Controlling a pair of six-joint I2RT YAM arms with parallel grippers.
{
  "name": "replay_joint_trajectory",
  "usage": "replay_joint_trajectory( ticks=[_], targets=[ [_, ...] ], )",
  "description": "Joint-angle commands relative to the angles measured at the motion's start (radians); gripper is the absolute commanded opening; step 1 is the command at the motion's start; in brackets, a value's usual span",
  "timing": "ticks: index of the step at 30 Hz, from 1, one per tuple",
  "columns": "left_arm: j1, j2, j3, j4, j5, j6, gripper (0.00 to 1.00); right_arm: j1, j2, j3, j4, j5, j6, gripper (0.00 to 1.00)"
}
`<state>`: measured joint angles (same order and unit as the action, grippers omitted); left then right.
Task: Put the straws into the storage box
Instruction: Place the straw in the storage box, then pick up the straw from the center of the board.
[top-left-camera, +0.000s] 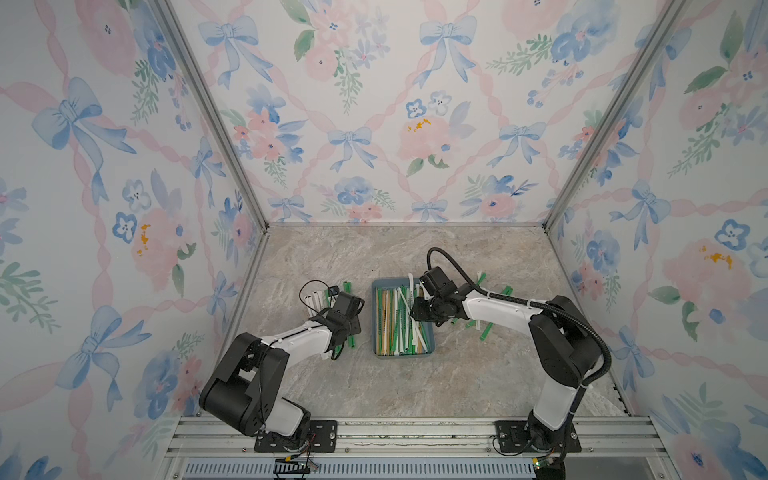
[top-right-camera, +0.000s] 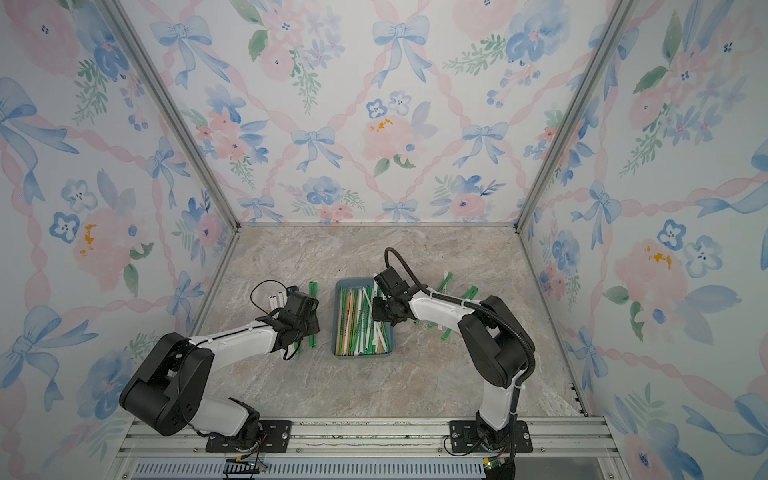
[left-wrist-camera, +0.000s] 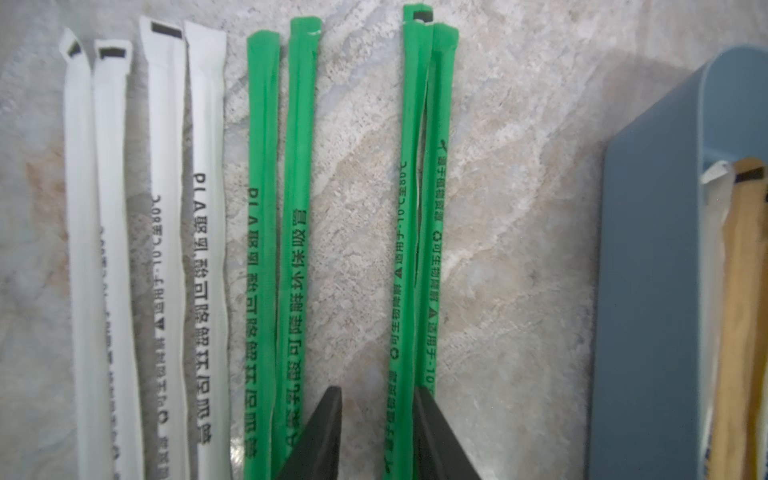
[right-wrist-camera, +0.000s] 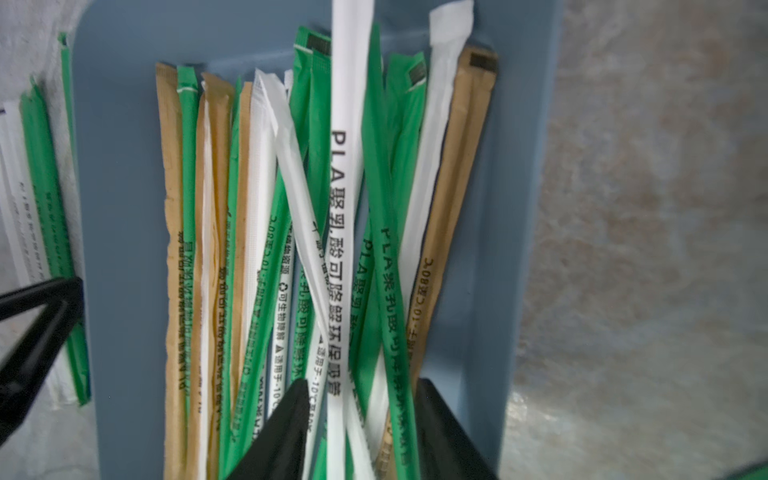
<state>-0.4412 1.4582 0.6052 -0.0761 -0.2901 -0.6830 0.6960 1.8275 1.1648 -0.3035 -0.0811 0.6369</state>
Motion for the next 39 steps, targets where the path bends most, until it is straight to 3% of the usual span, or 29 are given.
replay_joint_trajectory(
  ticks=[1,5,14,23,33,39],
  targets=[
    [0.011,0.018,0.004,-0.006,-0.011,0.007,0.3,0.011,-0.066,-0.013,-0.023,0.037,-0.033,0.52],
    [0.01,0.031,0.011,-0.006,-0.003,0.015,0.3,0.011,-0.103,-0.036,-0.02,0.065,-0.044,0.58],
    [0.011,0.042,0.013,-0.006,-0.007,0.028,0.31,0.01,-0.128,-0.053,-0.044,0.085,-0.065,0.59],
    [0.01,0.07,-0.007,-0.006,-0.013,0.025,0.11,-0.004,-0.203,-0.078,-0.063,0.135,-0.082,0.65],
    [-0.004,-0.082,-0.028,-0.008,-0.015,0.03,0.0,-0.056,-0.352,-0.162,-0.048,0.216,-0.13,0.77],
    [-0.085,-0.219,-0.027,-0.01,-0.05,-0.009,0.0,-0.092,-0.383,-0.184,-0.061,0.183,-0.149,0.74]
  ],
)
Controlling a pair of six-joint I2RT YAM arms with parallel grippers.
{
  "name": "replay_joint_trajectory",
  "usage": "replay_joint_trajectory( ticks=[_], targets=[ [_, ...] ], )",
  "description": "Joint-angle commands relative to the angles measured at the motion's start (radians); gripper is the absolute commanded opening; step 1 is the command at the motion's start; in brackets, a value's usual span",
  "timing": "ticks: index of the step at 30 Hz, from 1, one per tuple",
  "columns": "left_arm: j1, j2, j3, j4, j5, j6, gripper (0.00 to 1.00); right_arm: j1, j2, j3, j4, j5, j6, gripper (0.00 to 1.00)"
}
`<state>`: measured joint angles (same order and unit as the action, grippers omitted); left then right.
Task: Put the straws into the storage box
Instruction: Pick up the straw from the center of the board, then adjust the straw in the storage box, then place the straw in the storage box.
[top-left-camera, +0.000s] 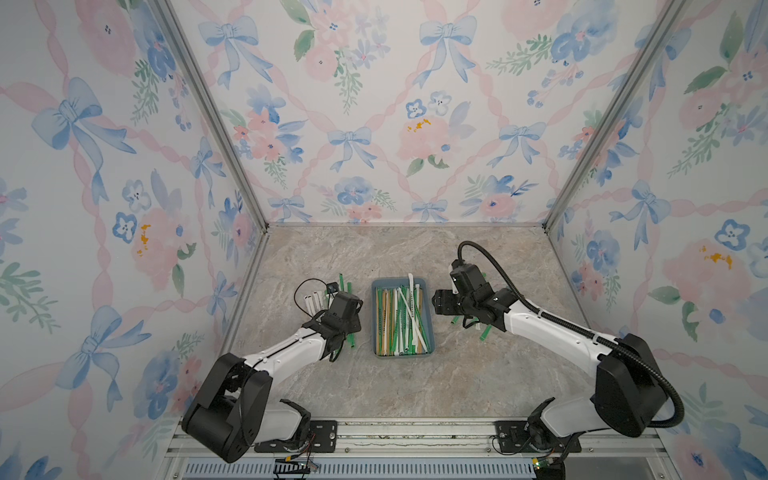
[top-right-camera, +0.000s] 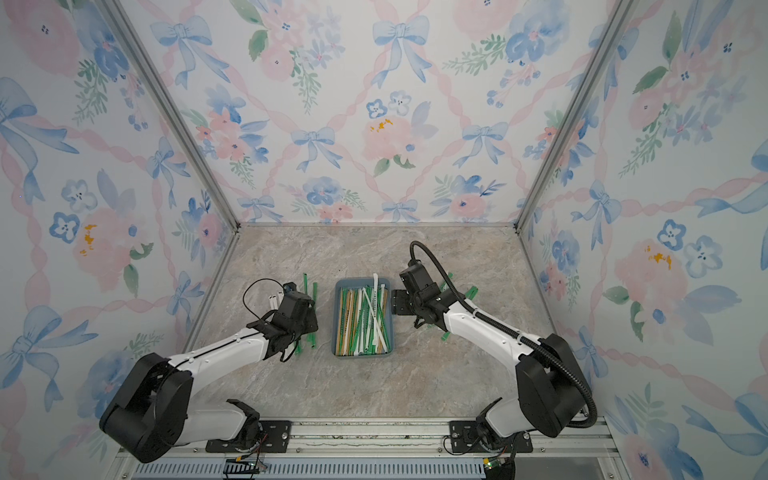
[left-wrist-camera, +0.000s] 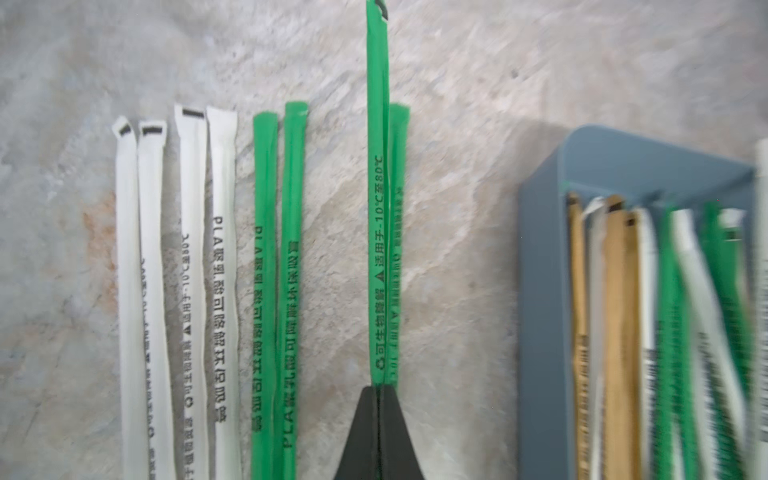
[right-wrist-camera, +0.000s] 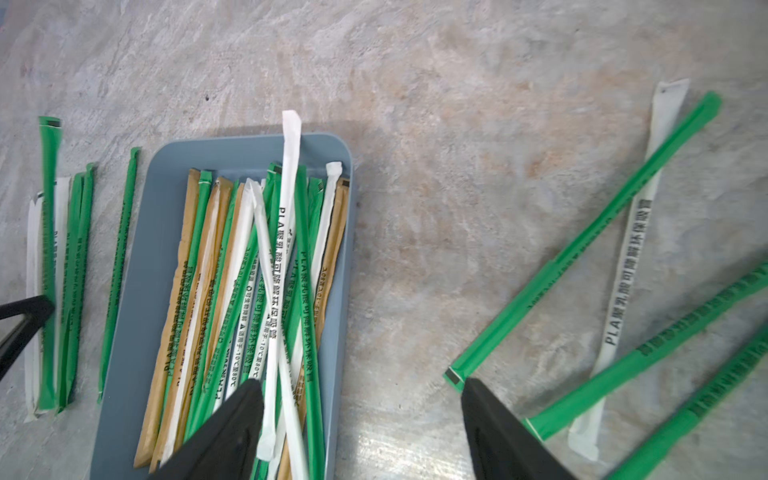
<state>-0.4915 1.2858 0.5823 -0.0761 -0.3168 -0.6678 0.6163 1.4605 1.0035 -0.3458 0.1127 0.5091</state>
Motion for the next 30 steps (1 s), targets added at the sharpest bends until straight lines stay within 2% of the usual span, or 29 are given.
replay_joint_trajectory(
  ticks=[1,4,12,20,24,30],
  targets=[
    [-0.052,-0.059,-0.001,-0.01,-0.031,-0.035,0.0,-0.011,-0.011,-0.022,0.0,-0.047,-0.017,0.72],
    [-0.114,-0.075,0.015,-0.008,-0.039,-0.085,0.0,0.014,0.046,-0.004,0.067,-0.138,0.007,0.65],
    [-0.305,0.005,0.082,0.036,-0.018,-0.165,0.0,0.068,0.287,0.171,0.048,-0.135,0.042,0.6],
    [-0.34,0.154,0.094,0.102,0.045,-0.148,0.0,0.067,0.421,0.249,0.049,-0.14,0.049,0.55],
    [-0.352,0.195,0.131,0.102,0.048,-0.139,0.0,0.066,0.463,0.265,0.063,-0.153,0.064,0.47],
    [-0.364,0.18,0.123,0.101,0.03,-0.145,0.3,0.068,0.496,0.284,0.046,-0.183,0.063,0.31]
  ],
)
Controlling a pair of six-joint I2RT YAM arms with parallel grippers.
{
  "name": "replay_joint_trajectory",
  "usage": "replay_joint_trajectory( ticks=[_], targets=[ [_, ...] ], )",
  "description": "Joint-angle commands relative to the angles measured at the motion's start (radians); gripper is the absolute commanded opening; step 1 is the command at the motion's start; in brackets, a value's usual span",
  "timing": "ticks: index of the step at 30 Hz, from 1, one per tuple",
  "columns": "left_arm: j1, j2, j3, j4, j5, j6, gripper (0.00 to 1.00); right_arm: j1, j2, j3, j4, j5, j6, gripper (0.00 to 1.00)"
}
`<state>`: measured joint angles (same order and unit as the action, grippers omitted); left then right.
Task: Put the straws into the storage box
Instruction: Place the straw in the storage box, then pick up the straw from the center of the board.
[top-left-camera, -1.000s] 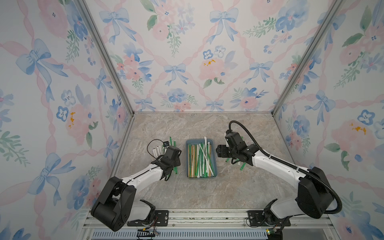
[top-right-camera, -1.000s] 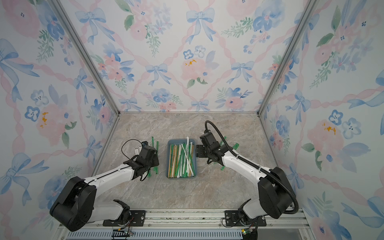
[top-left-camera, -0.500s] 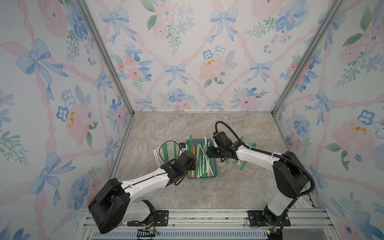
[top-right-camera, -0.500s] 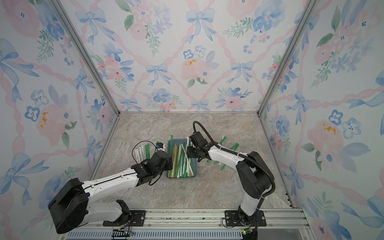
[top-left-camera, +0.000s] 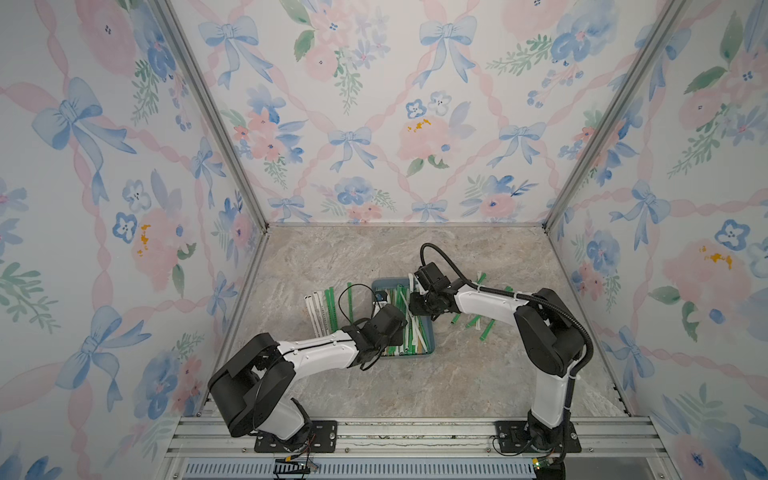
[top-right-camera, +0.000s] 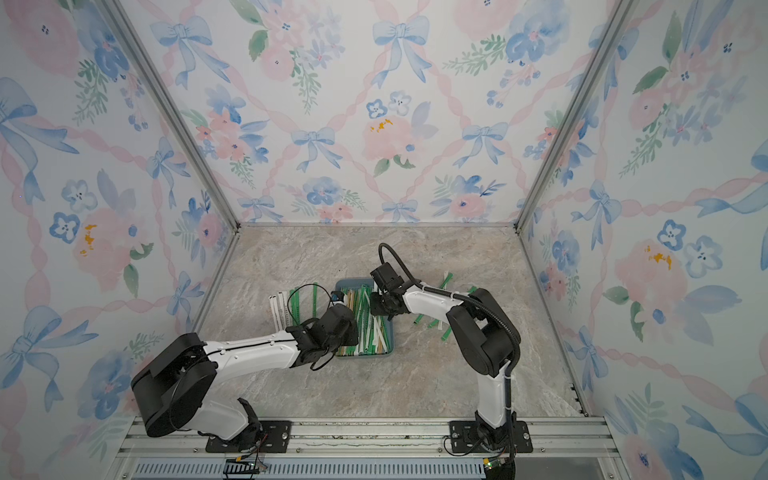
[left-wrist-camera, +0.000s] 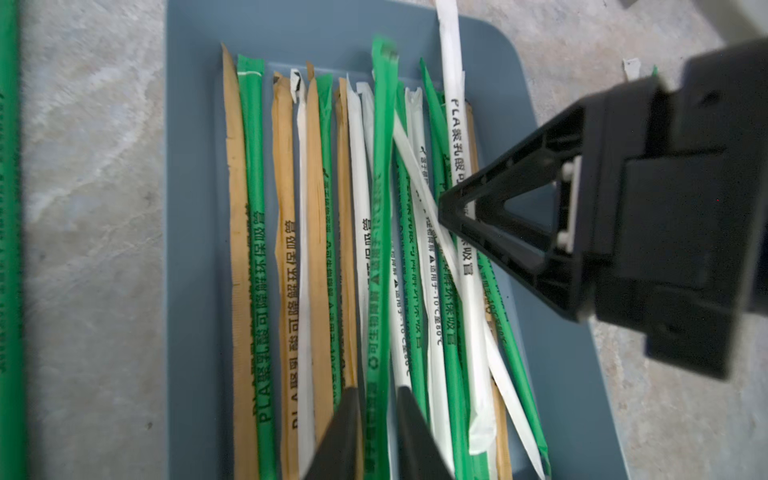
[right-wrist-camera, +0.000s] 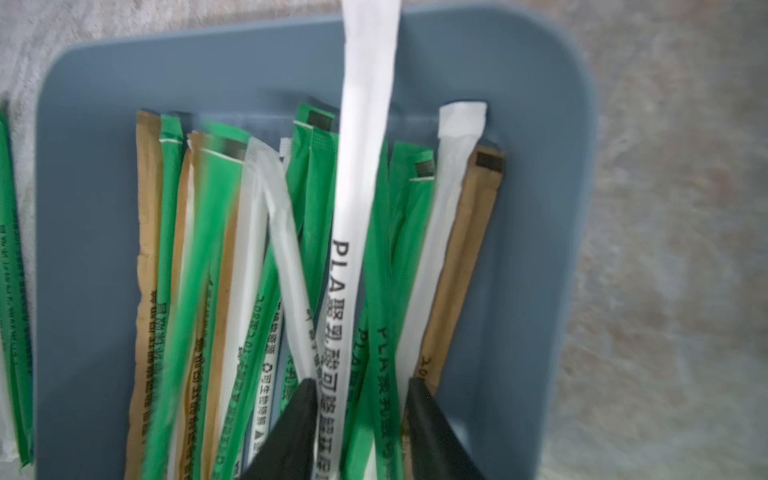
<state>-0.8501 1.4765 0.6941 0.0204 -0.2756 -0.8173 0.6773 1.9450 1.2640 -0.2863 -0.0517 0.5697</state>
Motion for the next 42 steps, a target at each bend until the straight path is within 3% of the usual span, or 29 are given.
replay_joint_trajectory(
  ticks=[1,5,9,13,16,20,30,42],
  targets=[
    [-0.006,-0.024,0.008,0.004,-0.019,0.004,0.34,0.008,0.006,0.018,-0.018,-0.021,0.003,0.27],
    [-0.006,-0.075,-0.004,0.003,-0.044,0.007,0.45,0.018,-0.033,-0.018,-0.034,-0.025,0.014,0.17],
    [-0.002,-0.124,-0.027,0.001,-0.087,0.015,0.5,0.046,-0.066,-0.03,-0.08,-0.021,0.023,0.17],
    [0.035,-0.158,-0.059,-0.002,-0.097,0.023,0.54,0.051,-0.077,-0.042,-0.08,-0.014,0.035,0.26],
    [0.093,-0.169,-0.076,-0.02,-0.073,0.025,0.55,0.05,-0.086,-0.019,-0.103,-0.009,0.026,0.45],
    [0.189,-0.168,-0.111,-0.034,-0.054,0.044,0.53,0.046,-0.148,-0.005,-0.13,0.026,0.008,0.52],
    [0.274,-0.058,-0.134,-0.034,-0.074,0.049,0.51,-0.031,-0.346,-0.106,-0.192,0.193,-0.115,0.63],
    [0.311,0.002,-0.128,-0.032,-0.104,0.079,0.47,-0.235,-0.536,-0.293,-0.215,0.204,-0.204,0.63]
  ],
)
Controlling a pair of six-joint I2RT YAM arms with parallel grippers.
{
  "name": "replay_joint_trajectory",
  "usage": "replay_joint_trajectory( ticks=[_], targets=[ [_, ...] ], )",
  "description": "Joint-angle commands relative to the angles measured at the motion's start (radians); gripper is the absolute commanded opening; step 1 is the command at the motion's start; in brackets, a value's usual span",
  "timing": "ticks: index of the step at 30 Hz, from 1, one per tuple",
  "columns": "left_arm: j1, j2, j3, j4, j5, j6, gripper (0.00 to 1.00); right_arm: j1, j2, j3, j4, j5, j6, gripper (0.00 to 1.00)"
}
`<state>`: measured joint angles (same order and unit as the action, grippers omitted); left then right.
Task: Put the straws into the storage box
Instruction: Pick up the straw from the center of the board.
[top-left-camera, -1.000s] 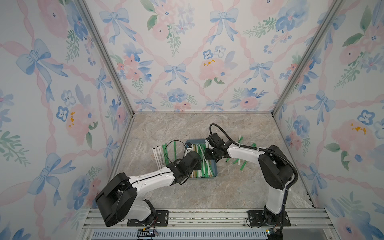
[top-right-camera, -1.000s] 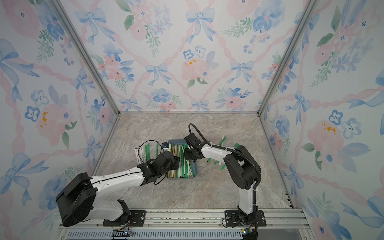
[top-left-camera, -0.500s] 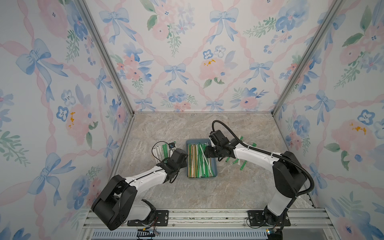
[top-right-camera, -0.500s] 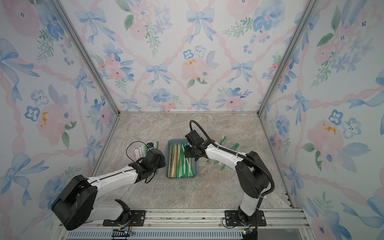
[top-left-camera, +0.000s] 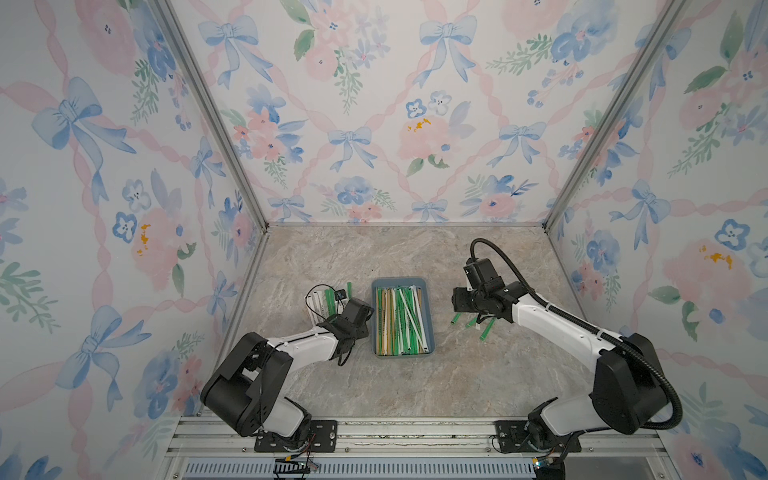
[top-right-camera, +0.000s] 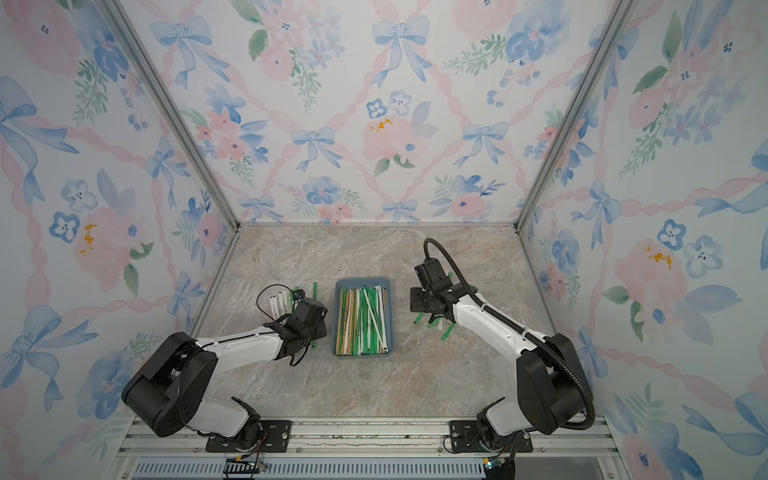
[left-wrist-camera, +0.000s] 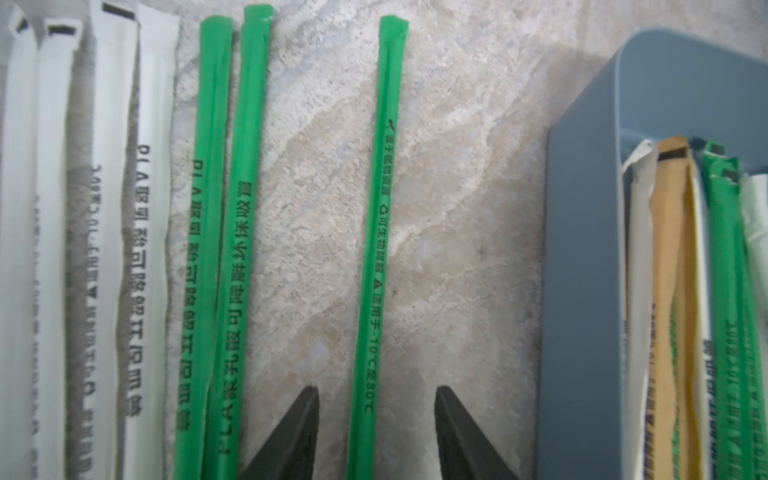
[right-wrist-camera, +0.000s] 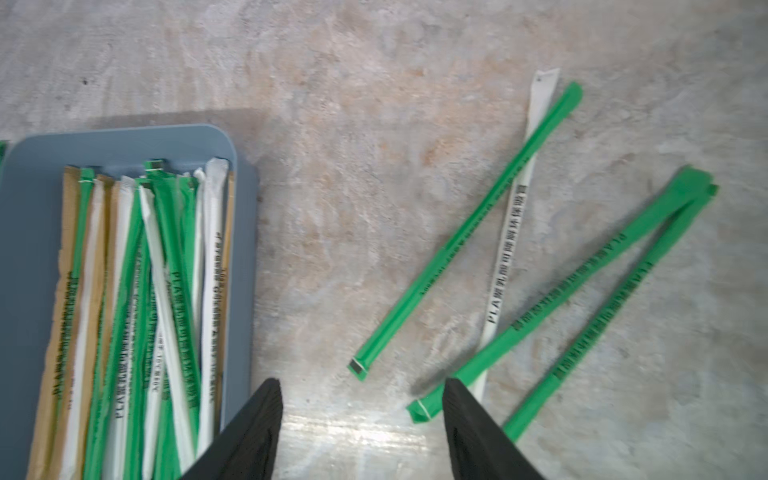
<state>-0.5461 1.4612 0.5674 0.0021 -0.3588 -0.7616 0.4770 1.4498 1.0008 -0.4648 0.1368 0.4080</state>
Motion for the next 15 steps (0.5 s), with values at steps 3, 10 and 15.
replay_joint_trajectory(
  ticks=[3,10,15],
  targets=[
    [0.009,0.045,0.006,-0.014,-0.011,0.035,0.39,-0.085,-0.064,-0.064,-0.042,0.008,-0.053,0.63],
    [0.009,0.09,0.009,-0.013,0.01,0.045,0.18,-0.197,-0.137,-0.146,-0.03,0.006,-0.063,0.65],
    [0.009,0.076,0.006,-0.013,0.009,0.053,0.05,-0.255,-0.172,-0.174,-0.033,0.003,-0.072,0.67]
  ],
)
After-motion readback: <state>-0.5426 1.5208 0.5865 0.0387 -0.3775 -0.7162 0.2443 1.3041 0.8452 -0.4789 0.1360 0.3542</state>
